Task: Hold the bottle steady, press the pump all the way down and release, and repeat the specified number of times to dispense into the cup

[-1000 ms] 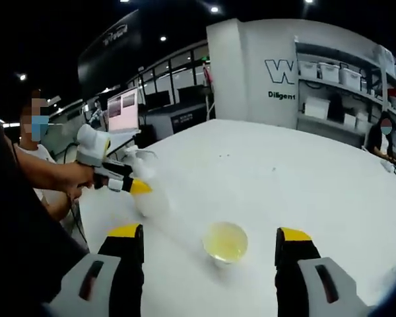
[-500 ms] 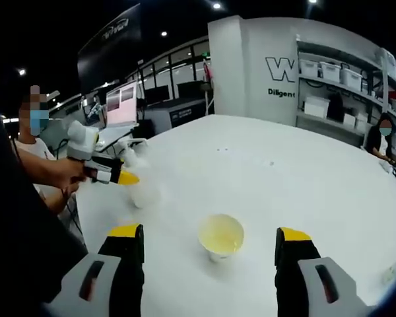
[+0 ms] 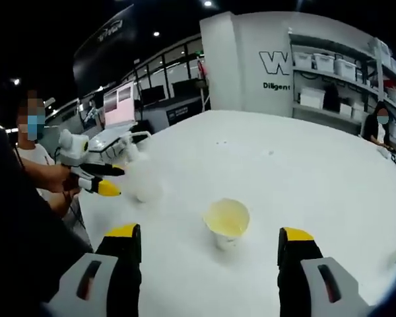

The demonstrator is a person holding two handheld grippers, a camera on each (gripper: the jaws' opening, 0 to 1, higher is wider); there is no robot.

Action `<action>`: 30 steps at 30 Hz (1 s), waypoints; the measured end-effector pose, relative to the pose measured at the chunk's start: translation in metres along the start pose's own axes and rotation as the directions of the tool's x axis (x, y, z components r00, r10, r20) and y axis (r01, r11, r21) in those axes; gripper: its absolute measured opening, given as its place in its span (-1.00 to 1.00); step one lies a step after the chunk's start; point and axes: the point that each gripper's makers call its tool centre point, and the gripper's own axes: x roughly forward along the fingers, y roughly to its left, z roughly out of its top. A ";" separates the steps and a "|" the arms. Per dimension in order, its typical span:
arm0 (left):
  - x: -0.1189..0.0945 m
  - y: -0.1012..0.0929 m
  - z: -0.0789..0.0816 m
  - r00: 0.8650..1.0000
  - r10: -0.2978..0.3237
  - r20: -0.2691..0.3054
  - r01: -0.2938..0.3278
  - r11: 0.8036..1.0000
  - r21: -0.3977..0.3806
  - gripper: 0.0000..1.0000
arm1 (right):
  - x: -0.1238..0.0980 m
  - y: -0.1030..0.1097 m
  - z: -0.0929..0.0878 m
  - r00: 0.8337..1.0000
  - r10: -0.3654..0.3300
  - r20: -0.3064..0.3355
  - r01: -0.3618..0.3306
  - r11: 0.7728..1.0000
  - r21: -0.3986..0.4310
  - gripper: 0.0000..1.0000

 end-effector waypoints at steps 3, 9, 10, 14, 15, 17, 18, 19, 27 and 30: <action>-0.003 -0.002 -0.006 1.000 -0.023 0.008 0.023 0.998 -0.054 0.74 | -0.004 0.003 -0.008 1.000 -0.009 -0.012 0.009 1.000 0.009 0.80; -0.015 0.001 -0.016 1.000 -0.016 0.003 0.016 0.999 -0.047 0.94 | -0.010 0.009 -0.028 0.998 -0.035 -0.058 0.037 0.999 0.025 0.96; -0.018 0.002 -0.018 1.000 -0.016 0.001 0.016 0.999 -0.039 0.97 | -0.011 0.009 -0.030 0.998 -0.036 -0.053 0.038 0.999 0.034 0.96; -0.028 0.013 -0.024 0.999 0.014 -0.029 -0.012 0.999 0.052 0.98 | -0.015 0.016 -0.030 0.999 -0.028 -0.028 0.030 0.997 0.065 0.98; -0.030 0.015 -0.024 0.999 0.017 -0.029 -0.015 0.999 0.052 0.98 | -0.015 0.017 -0.031 0.999 -0.030 -0.025 0.031 0.997 0.069 0.98; -0.033 0.018 -0.025 0.999 0.018 -0.027 -0.016 0.998 0.053 0.98 | -0.016 0.019 -0.033 0.999 -0.031 -0.019 0.032 0.996 0.080 0.98; -0.035 0.019 -0.025 1.000 0.013 -0.027 -0.012 0.998 0.059 0.98 | -0.017 0.020 -0.033 0.999 -0.033 -0.015 0.034 0.995 0.091 0.98; -0.037 0.019 -0.025 0.999 0.010 -0.034 -0.007 0.997 0.073 0.98 | -0.017 0.021 -0.034 0.999 -0.035 -0.011 0.036 0.995 0.095 0.98; -0.043 0.020 -0.021 1.000 0.005 0.003 -0.005 0.999 0.040 0.98 | -0.013 0.024 -0.039 0.998 -0.051 -0.026 0.053 0.994 0.091 0.99; -0.045 0.016 -0.023 1.000 -0.008 0.004 0.008 0.999 0.042 0.98 | -0.015 0.024 -0.041 0.997 -0.060 -0.047 0.063 0.995 0.083 0.99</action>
